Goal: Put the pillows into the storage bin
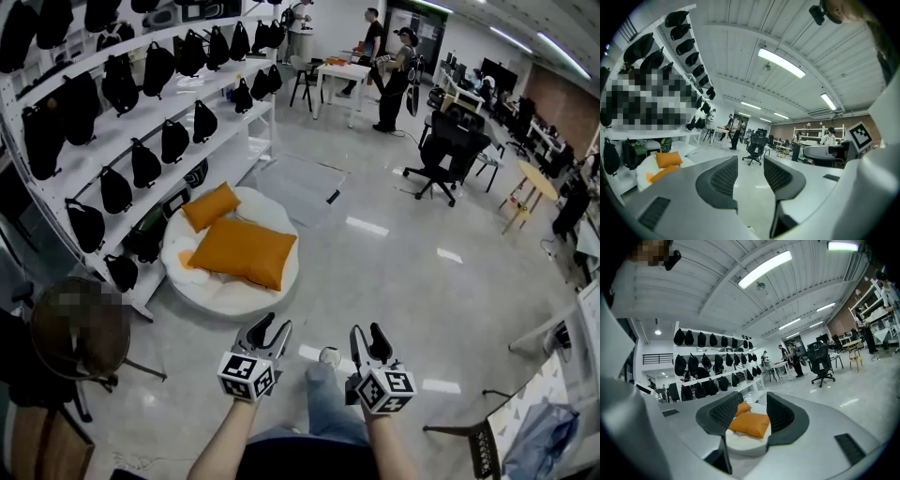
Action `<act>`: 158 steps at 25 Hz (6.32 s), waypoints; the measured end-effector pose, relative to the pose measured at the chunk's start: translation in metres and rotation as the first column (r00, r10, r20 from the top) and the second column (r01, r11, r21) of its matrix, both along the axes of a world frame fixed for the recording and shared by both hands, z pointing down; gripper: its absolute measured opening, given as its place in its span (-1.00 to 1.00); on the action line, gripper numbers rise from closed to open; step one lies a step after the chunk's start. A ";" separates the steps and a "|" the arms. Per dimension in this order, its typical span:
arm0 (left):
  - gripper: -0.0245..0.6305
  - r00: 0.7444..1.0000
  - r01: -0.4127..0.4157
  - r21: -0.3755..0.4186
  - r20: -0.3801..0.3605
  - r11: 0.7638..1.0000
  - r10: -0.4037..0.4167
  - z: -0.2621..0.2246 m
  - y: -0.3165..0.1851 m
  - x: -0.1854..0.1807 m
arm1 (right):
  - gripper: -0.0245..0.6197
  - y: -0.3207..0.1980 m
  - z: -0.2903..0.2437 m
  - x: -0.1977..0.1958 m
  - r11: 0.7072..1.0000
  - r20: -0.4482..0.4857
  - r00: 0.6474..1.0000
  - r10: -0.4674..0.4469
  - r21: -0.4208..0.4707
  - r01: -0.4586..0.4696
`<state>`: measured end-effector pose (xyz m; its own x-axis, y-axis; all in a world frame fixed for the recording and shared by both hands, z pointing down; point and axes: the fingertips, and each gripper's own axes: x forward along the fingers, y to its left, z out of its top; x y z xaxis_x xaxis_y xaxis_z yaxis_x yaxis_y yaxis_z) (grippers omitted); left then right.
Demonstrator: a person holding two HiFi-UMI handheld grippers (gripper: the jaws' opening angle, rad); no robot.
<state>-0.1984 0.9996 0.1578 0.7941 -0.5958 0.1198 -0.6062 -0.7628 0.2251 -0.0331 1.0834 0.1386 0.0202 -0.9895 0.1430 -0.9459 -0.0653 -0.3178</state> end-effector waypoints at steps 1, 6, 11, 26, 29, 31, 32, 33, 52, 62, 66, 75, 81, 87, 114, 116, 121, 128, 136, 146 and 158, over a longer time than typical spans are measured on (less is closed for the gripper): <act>-0.42 1.000 -0.001 0.001 0.002 1.000 0.001 0.001 -0.006 0.004 | -0.38 -0.007 0.000 0.004 1.000 0.000 1.000 0.000 0.004 0.000; -0.42 1.000 0.016 0.002 0.011 1.000 -0.016 0.009 -0.051 0.024 | -0.38 -0.055 0.003 0.030 1.000 0.002 1.000 -0.012 0.025 0.012; -0.42 0.998 0.041 -0.004 0.046 0.999 -0.041 0.030 -0.118 0.067 | -0.38 -0.127 0.022 0.082 0.999 0.029 0.999 -0.027 0.024 0.027; -0.41 0.912 0.410 -0.063 0.036 0.910 -0.408 0.031 -0.445 0.182 | -0.38 -0.515 0.035 0.226 0.934 0.042 0.936 -0.350 -0.062 0.352; -0.41 0.874 0.487 -0.061 0.029 0.871 -0.486 0.026 -0.472 0.171 | -0.38 -0.561 0.039 0.214 0.898 0.047 0.901 -0.430 -0.078 0.433; -0.41 0.842 0.539 -0.064 0.022 0.840 -0.538 0.025 -0.482 0.158 | -0.38 -0.584 0.042 0.198 0.867 0.047 0.871 -0.488 -0.088 0.491; -0.41 0.827 0.562 -0.067 0.022 0.824 -0.562 0.025 -0.486 0.150 | -0.38 -0.594 0.043 0.188 0.850 0.047 0.855 -0.516 -0.091 0.518; -0.41 0.812 0.583 -0.071 0.023 0.809 -0.583 0.027 -0.488 0.143 | -0.38 -0.602 0.044 0.179 0.835 0.048 0.840 -0.541 -0.092 0.543; -0.41 0.639 0.767 -0.124 0.064 0.629 -0.766 0.042 -0.549 0.012 | -0.38 -0.723 0.054 0.038 0.676 0.076 0.686 -0.724 -0.122 0.727; -0.41 0.604 0.795 -0.130 0.081 0.593 -0.793 0.045 -0.578 -0.033 | -0.38 -0.769 0.054 -0.014 0.641 0.085 0.651 -0.754 -0.120 0.758; -0.41 0.583 0.811 -0.134 0.090 0.570 -0.808 0.047 -0.584 -0.048 | -0.38 -0.779 0.057 -0.029 0.620 0.094 0.631 -0.770 -0.124 0.775; -0.41 0.508 0.858 -0.161 0.118 0.489 -0.853 0.057 -0.592 -0.064 | -0.39 -0.807 0.064 -0.052 0.556 0.105 0.572 -0.813 -0.147 0.818; -0.40 0.462 0.880 -0.198 0.156 0.431 -0.873 0.081 -0.608 -0.076 | -0.38 -0.841 0.080 -0.062 0.527 0.136 0.551 -0.823 -0.180 0.831; -0.36 0.415 0.898 -0.249 0.202 0.363 -0.887 0.122 -0.630 -0.093 | -0.38 -0.877 0.123 -0.088 0.461 0.147 0.503 -0.852 -0.244 0.853; 0.07 0.334 0.814 -0.580 0.427 0.029 -0.840 0.572 -0.638 -0.135 | -0.12 -0.947 0.604 -0.157 0.055 0.182 0.223 -0.958 -0.644 0.763; 0.10 0.343 0.791 -0.612 0.438 0.004 -0.831 0.591 -0.630 -0.128 | 0.03 -0.949 0.623 -0.150 0.042 0.208 0.237 -0.949 -0.663 0.748; 0.16 0.402 0.744 -0.669 0.462 -0.013 -0.791 0.627 -0.623 -0.111 | 0.39 -0.949 0.655 -0.140 -0.021 0.318 0.265 -0.910 -0.675 0.738; 0.14 0.443 0.719 -0.693 0.517 -0.055 -0.732 0.653 -0.633 -0.108 | 0.24 -0.931 0.677 -0.155 -0.075 0.379 0.280 -0.882 -0.699 0.712; -0.49 0.440 0.707 -0.707 0.468 -0.026 -0.766 0.627 -0.635 -0.108 | -0.51 -0.918 0.651 -0.157 -0.011 0.264 0.257 -0.930 -0.717 0.697; -0.64 0.449 0.717 -0.697 0.454 0.007 -0.770 0.565 -0.616 -0.092 | -0.75 -0.888 0.582 -0.137 0.096 0.207 0.325 -0.923 -0.693 0.714; -0.64 0.488 0.746 -0.653 0.400 0.133 -0.776 0.418 -0.633 -0.079 | -0.75 -0.892 0.424 -0.106 0.251 0.126 0.420 -0.899 -0.638 0.728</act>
<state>-0.2777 0.3665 0.5756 -0.0024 -0.6215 0.7834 -0.7625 0.5080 0.4006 -0.1388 0.1918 0.5625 -0.6342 -0.2154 0.7425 -0.6173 0.7193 -0.3186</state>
